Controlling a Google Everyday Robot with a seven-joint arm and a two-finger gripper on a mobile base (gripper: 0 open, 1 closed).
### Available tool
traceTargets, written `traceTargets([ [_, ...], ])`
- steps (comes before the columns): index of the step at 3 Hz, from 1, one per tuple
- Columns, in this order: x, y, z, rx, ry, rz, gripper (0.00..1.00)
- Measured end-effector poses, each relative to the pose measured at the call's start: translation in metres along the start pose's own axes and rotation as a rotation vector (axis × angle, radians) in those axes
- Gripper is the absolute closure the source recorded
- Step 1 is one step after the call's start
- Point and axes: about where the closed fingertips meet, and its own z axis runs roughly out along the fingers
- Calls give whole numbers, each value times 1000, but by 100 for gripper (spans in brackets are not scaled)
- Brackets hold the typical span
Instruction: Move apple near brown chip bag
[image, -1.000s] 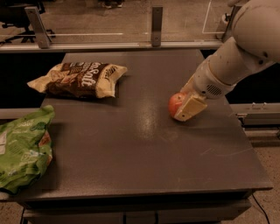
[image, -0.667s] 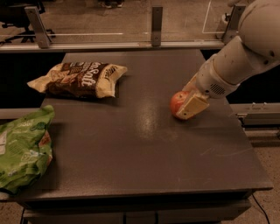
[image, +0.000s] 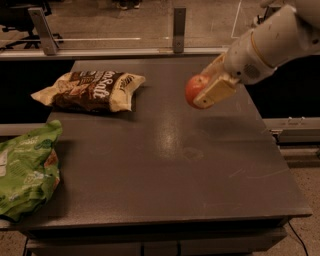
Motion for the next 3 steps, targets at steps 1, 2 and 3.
traceTargets([
  [1,-82,-19,14,0,-68,-58,100],
  [2,-81,-18,14,0,-68,-57,100],
  [3,-86,-6,36,-94,-127,-58,100],
])
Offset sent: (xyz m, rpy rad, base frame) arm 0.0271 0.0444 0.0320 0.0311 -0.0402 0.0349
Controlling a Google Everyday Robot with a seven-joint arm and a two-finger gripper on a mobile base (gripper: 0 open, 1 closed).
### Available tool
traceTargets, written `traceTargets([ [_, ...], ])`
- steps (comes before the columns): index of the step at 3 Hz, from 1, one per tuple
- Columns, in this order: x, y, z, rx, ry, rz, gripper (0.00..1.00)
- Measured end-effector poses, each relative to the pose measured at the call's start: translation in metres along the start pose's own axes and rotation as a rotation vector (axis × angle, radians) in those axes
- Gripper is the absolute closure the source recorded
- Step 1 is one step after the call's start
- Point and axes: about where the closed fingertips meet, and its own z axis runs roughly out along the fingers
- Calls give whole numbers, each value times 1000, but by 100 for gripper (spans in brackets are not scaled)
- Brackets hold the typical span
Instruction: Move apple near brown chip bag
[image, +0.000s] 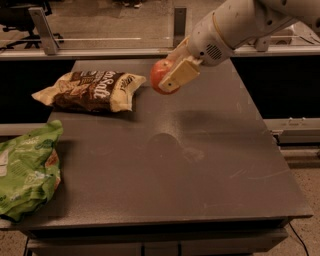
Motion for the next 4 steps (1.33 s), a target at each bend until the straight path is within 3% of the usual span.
traceTargets([
  [1,6,14,40,-134,-118,8,100],
  [2,3,29,67,-197,-203,-11,100],
  [3,3,29,67,-197,-203,-12,100],
  [4,6,27,70,-190,-157,-34,100],
])
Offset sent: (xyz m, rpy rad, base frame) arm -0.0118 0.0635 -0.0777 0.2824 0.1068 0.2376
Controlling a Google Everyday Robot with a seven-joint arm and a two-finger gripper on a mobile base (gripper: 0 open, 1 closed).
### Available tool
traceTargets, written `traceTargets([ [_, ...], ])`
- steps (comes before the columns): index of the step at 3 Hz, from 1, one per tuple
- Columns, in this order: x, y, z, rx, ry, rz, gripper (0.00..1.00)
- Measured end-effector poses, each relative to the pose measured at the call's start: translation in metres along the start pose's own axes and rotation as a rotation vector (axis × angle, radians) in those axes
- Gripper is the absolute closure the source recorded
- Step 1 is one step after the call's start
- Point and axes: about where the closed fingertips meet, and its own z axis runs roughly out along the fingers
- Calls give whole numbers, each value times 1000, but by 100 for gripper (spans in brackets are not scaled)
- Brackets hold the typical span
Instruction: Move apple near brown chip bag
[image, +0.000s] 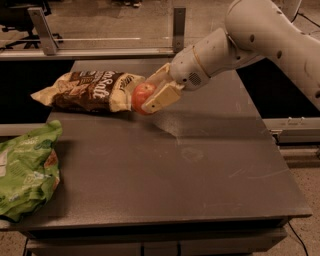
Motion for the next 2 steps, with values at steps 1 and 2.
traceTargets([
  [1,27,-16,-9,113,52,-2,100],
  [2,24,-19,4,97,68,-5,100],
])
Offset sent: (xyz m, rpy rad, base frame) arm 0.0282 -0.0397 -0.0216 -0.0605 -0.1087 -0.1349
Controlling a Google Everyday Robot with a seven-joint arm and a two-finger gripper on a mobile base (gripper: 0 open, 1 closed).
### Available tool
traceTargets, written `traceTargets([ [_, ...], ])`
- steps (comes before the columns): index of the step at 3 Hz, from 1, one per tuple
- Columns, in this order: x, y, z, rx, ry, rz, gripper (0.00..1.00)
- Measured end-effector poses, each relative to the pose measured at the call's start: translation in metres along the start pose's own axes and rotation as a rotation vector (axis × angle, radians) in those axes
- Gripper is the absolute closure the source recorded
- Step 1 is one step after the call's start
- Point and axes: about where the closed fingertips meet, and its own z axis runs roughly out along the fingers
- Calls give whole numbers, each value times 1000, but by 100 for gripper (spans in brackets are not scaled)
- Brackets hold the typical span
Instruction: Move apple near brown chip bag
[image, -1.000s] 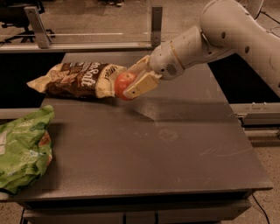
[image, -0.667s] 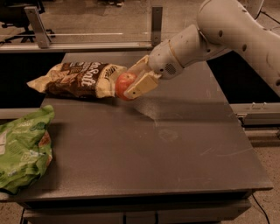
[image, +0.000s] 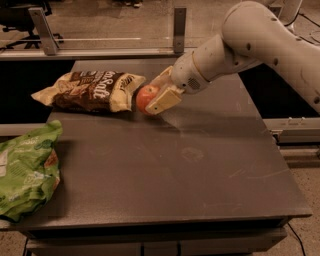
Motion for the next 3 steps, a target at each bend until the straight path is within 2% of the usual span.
traceTargets([
  [1,-2,-1,7,-6,-2,0,100],
  [2,-3,0,18,-26,-5,8,83],
  [3,-3,3,32,-56,7,12,60],
])
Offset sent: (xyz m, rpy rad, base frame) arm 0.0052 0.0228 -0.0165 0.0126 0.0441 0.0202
